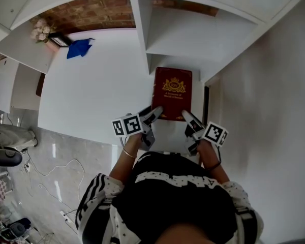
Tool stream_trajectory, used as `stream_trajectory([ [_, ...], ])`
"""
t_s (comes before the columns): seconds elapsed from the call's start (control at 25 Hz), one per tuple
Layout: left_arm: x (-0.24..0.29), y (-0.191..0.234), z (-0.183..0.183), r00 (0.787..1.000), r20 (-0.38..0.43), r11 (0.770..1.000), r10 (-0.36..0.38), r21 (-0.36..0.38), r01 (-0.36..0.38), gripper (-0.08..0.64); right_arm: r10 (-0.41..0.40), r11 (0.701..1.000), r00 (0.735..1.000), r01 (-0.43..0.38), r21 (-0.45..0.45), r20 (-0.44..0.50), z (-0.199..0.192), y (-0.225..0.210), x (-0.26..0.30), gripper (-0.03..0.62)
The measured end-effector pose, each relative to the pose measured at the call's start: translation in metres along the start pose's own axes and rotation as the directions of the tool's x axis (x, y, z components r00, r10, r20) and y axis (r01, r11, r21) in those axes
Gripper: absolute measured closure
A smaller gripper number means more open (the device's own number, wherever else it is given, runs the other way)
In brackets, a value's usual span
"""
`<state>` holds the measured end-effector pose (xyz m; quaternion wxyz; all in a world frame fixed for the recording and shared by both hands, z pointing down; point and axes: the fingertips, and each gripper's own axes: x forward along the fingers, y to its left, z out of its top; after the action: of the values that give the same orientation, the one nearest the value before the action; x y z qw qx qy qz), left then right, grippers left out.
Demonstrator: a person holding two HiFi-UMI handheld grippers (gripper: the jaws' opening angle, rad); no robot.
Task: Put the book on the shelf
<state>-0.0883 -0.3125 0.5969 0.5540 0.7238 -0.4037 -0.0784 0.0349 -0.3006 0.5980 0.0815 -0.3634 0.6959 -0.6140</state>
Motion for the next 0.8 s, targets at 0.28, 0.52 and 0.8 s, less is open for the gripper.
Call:
stream_trajectory([
  [0.28, 0.004, 0.009, 0.0, 1.0, -0.008, 1.0, 0.015, -0.018, -0.015, 0.276, -0.03, 0.999, 0.999, 0.03, 0.017, -0.015, 0.0, -0.01, 0.006, 0.328],
  [0.52, 0.001, 0.018, -0.001, 0.999, -0.028, 1.0, 0.015, -0.027, -0.016, 0.278, -0.007, 1.0, 1.0, 0.007, 0.021, -0.023, -0.006, -0.01, 0.014, 0.328],
  [0.8, -0.003, 0.025, -0.002, 0.999, -0.035, 0.999, 0.023, -0.04, -0.024, 0.278, -0.021, 1.0, 0.999, 0.022, 0.016, -0.03, -0.011, -0.011, 0.018, 0.328],
])
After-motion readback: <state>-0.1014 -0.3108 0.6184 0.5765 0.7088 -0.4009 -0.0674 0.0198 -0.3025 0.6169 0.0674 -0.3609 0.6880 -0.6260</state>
